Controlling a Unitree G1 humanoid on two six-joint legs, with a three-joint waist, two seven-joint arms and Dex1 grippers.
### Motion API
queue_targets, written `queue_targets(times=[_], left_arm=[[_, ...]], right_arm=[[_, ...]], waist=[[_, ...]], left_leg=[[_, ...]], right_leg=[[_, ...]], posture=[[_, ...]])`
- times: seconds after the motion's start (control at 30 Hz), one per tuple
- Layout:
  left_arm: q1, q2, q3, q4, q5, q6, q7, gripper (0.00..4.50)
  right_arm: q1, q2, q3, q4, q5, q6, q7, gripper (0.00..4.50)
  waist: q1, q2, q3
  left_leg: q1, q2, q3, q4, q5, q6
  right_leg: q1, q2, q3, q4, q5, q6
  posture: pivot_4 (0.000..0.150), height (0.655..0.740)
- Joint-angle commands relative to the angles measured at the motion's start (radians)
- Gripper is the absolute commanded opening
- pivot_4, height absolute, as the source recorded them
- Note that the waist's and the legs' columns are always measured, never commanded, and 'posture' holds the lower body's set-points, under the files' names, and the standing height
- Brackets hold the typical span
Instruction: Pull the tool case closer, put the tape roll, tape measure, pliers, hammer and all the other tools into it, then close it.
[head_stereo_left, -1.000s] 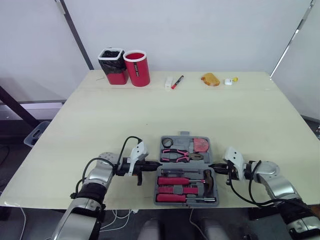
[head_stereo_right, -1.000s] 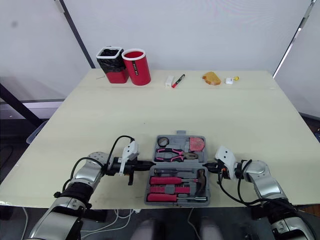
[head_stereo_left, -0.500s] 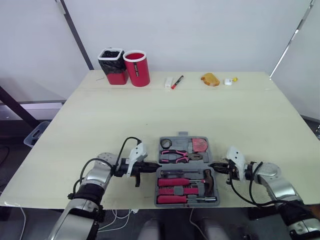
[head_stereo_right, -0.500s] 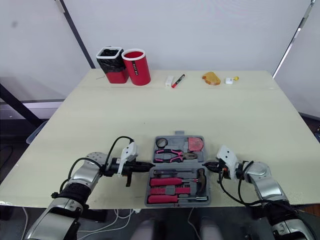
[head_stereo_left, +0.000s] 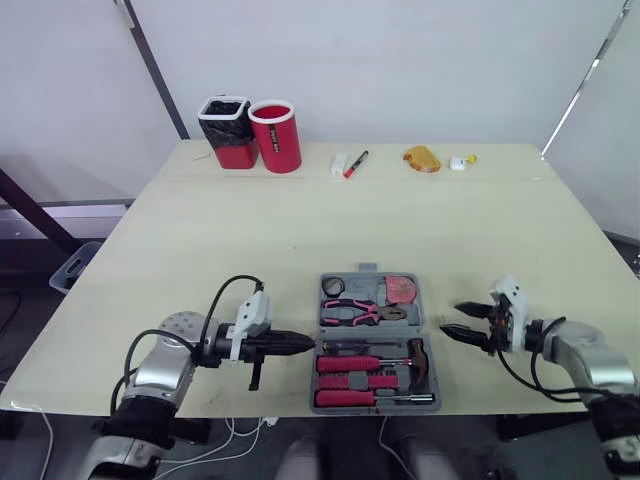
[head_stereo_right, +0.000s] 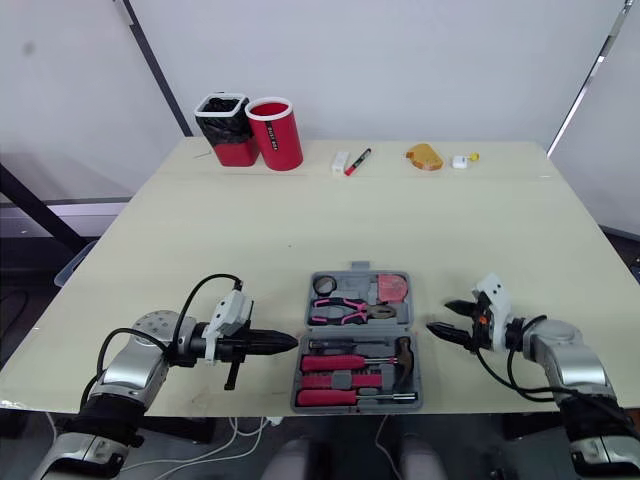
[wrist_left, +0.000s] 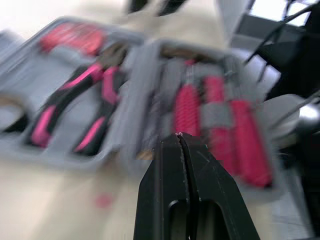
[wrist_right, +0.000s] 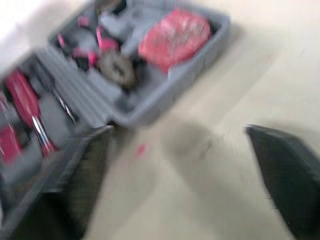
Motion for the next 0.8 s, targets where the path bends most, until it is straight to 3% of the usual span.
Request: queue_targets(times=[0.03, 0.43, 0.8], left_arm=[[0.004, 0.002, -0.046, -0.11, -0.049, 0.101, -0.013, 0.0], [-0.029, -0.05, -0.224, 0.011, 0.17, 0.025, 0.116, 0.0], [0.0, -0.03, -0.233, 0.028, 0.19, -0.013, 0.121, 0.0]], right_arm=[[-0.096, -0.005, 0.012, 0.053, 0.024, 0.1, 0.029, 4.43], [-0.419, 0.13, 0.096, 0.536, -0.075, 0.128, 0.091, 4.43], [-0.524, 0.251, 0.028, 0.75, -0.09, 0.033, 0.115, 4.43]], waist=[[0.0, 0.0, 0.0], [-0.001, 0.0, 0.0], [-0.021, 0.001, 0.0]], left_leg=[[0.0, 0.0, 0.0, 0.0, 0.0, 0.0], [-0.001, 0.0, 0.001, -0.001, 0.0, 0.0], [0.001, 0.0, 0.001, -0.001, 0.0, 0.0]], right_leg=[[0.0, 0.0, 0.0, 0.0, 0.0, 0.0], [0.0, 0.0, 0.001, -0.001, 0.0, 0.0], [0.0, 0.001, 0.001, 0.0, 0.0, 0.0]], posture=[[0.15, 0.74], [0.15, 0.74], [0.15, 0.74]])
